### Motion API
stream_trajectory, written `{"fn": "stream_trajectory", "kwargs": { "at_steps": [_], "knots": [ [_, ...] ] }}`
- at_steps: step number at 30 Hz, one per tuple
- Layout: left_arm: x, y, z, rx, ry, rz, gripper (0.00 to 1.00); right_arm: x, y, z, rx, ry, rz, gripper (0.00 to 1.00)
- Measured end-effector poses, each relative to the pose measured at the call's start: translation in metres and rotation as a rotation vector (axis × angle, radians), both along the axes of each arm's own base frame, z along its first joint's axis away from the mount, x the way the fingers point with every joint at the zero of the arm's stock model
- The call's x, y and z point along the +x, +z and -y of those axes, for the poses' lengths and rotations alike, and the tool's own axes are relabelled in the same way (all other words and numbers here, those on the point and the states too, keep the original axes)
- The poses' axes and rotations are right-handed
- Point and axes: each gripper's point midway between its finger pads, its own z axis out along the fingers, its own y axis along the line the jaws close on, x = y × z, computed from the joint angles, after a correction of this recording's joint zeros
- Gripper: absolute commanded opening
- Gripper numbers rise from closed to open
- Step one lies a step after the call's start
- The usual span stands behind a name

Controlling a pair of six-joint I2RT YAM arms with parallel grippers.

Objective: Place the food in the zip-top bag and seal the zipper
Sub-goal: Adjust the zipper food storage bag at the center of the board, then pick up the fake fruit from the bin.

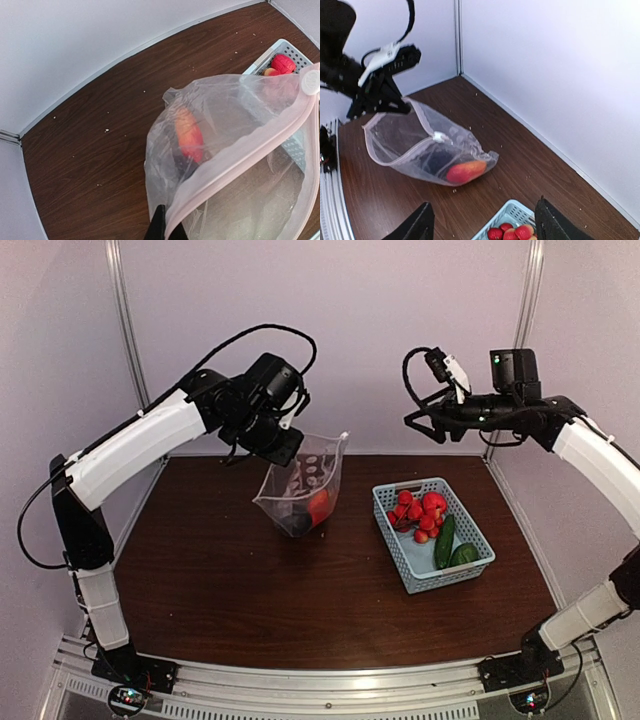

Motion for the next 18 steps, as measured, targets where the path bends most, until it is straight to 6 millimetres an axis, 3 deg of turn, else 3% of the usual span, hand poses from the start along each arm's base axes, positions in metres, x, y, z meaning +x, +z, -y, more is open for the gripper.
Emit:
{"fn": "stream_trajectory", "kwargs": {
  "at_steps": [2,4,7,11,18],
  "knots": [
    [0.000,0.000,0.004,-0.013,-0.013,-0.003,0.00,-0.003,-0.021,0.008,-0.119,0.044,0.042,0.61],
    [-0.001,0.000,0.007,-0.025,-0.023,-0.008,0.00,-0.002,-0.055,0.011,-0.241,0.098,0.037,0.59],
    [-0.002,0.000,0.009,-0.033,-0.032,-0.014,0.00,-0.001,-0.122,0.015,-0.428,0.221,-0.017,0.58],
    [-0.003,-0.005,0.010,-0.033,-0.036,-0.022,0.00,-0.012,-0.189,0.022,-0.599,0.392,-0.053,0.57],
    [-0.005,-0.018,0.009,-0.014,-0.039,-0.047,0.00,-0.008,-0.229,0.029,-0.765,0.548,0.031,0.51]
  ]
}}
